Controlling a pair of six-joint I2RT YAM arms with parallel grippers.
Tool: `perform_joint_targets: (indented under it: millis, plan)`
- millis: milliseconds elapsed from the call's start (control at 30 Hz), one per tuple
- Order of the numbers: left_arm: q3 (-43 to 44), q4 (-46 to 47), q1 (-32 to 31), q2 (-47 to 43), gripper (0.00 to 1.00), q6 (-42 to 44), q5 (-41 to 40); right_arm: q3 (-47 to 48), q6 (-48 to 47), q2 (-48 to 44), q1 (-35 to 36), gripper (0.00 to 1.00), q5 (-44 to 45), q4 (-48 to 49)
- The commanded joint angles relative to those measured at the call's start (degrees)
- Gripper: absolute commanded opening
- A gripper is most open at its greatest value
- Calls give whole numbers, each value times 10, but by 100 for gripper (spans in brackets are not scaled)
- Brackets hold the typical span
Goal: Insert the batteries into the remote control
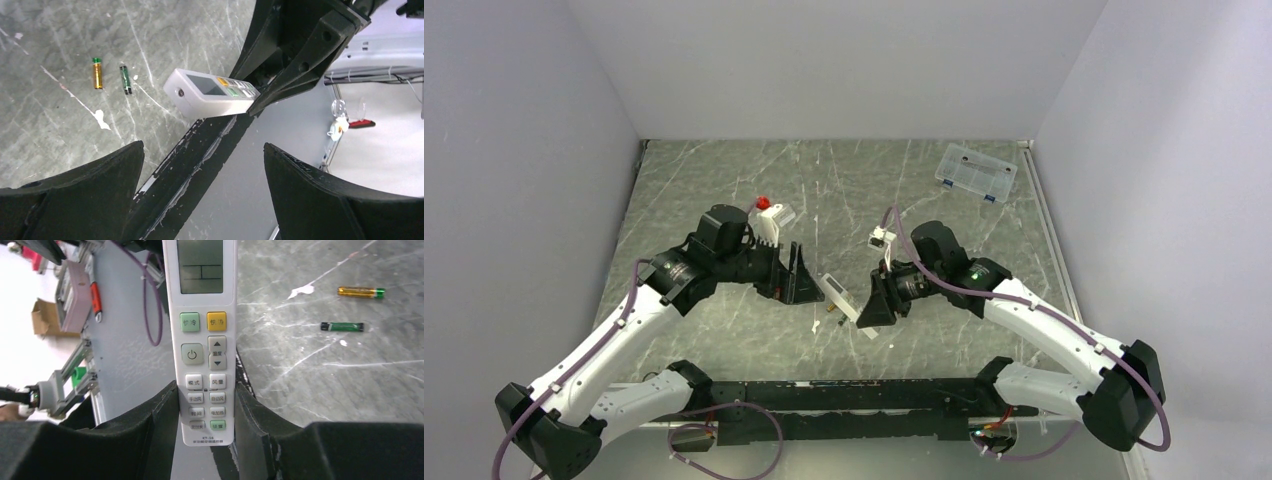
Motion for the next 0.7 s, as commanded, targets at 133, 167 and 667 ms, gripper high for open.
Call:
perform_joint_targets:
  millis: [133, 167, 667]
  plan:
    - [19, 11, 3, -9, 94, 44, 85, 35, 9, -2, 3, 0, -140, 37]
    - [19, 12, 3, -8, 93, 45, 90, 34, 13, -3, 4, 0, -151, 44]
    - [4, 95, 3, -6, 84, 7, 212, 33, 64, 10, 20, 0, -233, 134]
